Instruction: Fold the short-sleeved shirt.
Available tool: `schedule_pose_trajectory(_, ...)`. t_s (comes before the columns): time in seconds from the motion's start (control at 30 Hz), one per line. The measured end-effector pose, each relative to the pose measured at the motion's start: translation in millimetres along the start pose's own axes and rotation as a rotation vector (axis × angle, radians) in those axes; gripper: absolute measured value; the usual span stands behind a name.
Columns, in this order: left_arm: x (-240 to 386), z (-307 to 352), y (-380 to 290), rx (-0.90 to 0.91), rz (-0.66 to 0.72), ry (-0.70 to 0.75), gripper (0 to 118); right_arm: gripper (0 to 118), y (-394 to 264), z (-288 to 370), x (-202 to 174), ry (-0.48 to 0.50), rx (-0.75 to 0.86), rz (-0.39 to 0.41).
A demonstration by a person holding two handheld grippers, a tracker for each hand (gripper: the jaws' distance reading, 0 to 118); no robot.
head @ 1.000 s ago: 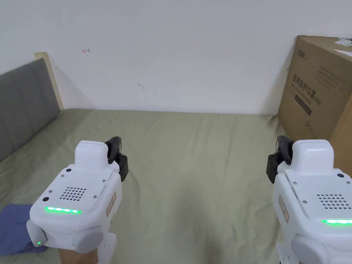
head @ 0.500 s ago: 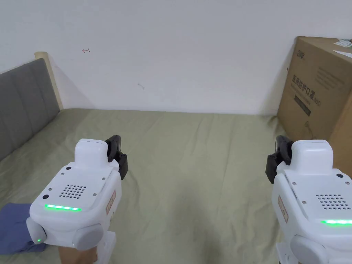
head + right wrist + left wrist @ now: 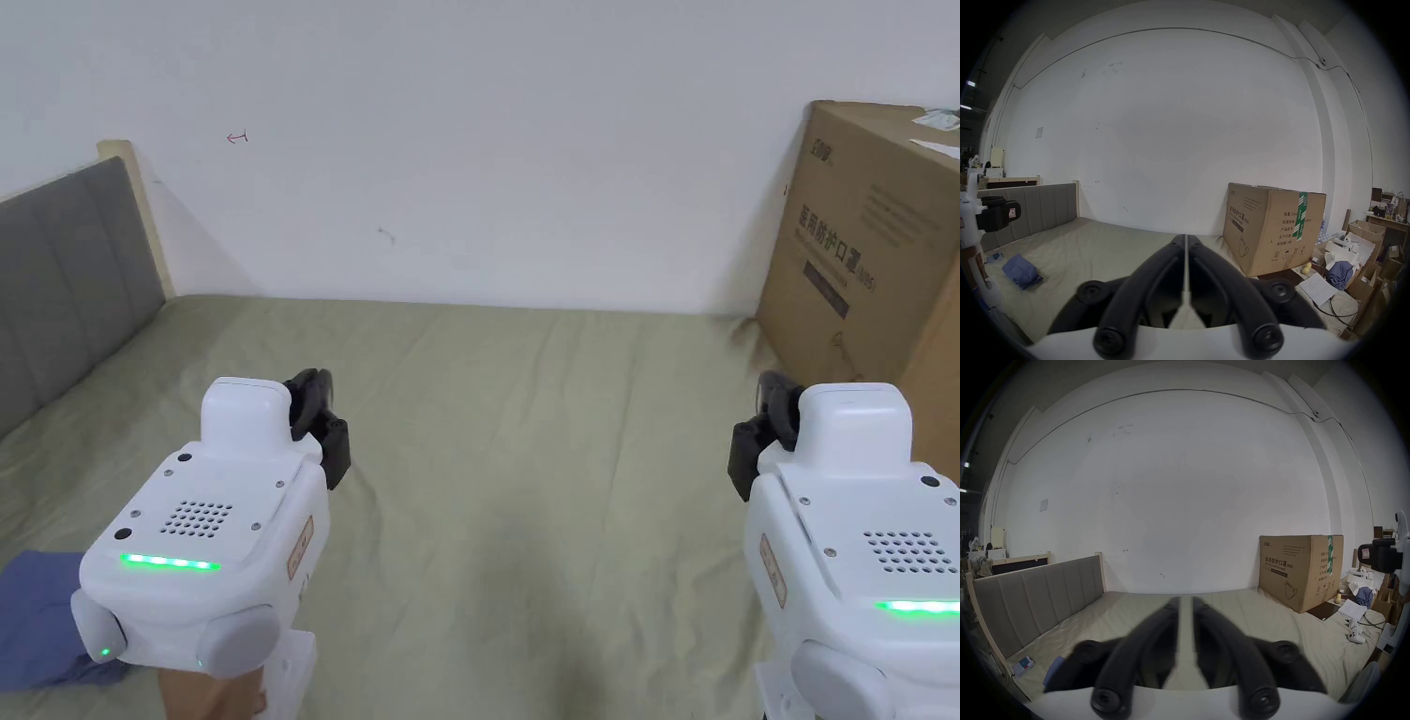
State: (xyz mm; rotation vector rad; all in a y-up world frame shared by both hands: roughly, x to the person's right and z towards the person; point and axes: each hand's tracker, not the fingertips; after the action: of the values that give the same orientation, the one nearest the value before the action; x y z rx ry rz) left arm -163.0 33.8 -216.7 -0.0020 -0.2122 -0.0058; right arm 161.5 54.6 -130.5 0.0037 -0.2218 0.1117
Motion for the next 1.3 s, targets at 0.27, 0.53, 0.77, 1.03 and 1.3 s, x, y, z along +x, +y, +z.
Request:
schedule_pose_trajectory(0.27, 0, 0, 2, -0.021, 0.034, -0.015, 118, 118, -6, 2, 3, -0.027, -0.01, -0.015)
schedule_pose_trajectory(0.53, 4, 5, -2, 0.016, -0.002, 0.019, 118, 118, -8, 2, 5, -0.032, -0.016, -0.022)
schedule_pose_trajectory(0.77, 4, 4, -2, 0.029, -0.001, 0.024, 118, 118, -7, 1, 6, -0.033, -0.011, -0.023)
schedule_pose_trajectory(1.03, 4, 4, -3, 0.033, 0.0, 0.019, 118, 118, -7, 0, 5, -0.029, -0.011, -0.017)
schedule_pose_trajectory(1.3, 1, 3, -2, 0.027, 0.009, 0.017, 118, 118, -5, 0, 3, -0.026, -0.007, -0.012)
